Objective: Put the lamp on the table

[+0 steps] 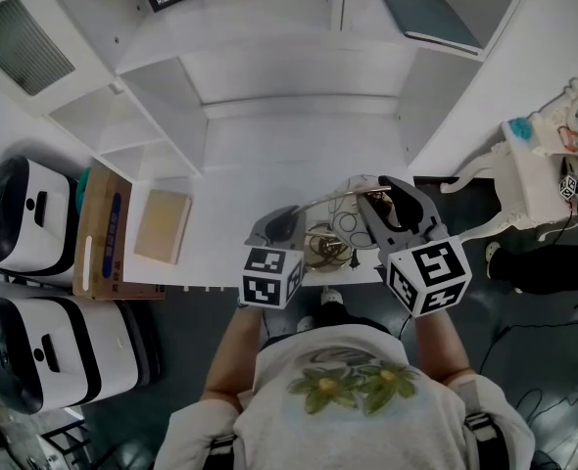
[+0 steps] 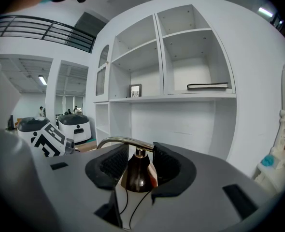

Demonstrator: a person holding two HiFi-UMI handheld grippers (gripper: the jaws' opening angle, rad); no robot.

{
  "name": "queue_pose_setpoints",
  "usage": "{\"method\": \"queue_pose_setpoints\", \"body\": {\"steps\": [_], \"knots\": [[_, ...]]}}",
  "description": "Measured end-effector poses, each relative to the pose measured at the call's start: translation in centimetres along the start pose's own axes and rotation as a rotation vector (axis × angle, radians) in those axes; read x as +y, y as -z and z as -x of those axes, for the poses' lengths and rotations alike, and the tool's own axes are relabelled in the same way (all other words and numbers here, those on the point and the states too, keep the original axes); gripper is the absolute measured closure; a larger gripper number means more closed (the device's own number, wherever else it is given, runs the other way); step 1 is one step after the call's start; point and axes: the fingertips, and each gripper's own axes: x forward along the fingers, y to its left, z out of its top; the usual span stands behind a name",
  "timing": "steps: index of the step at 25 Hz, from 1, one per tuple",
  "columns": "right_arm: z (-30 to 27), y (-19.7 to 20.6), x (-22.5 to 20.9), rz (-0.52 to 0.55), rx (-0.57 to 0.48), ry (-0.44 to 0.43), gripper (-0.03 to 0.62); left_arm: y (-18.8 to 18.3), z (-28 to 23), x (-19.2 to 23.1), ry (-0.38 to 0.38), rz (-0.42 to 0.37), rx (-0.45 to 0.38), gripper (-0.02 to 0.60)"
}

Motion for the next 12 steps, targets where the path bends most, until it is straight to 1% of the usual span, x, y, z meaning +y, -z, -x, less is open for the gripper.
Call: {"method": "queue_pose_setpoints", "body": {"steps": [12], "knots": [[-0.42, 0.77, -0.34, -0.009, 0.02, -0.004, 0.419, 0.61, -0.53, 0.14, -0.009, 0.003, 0.022, 0.543]]}}
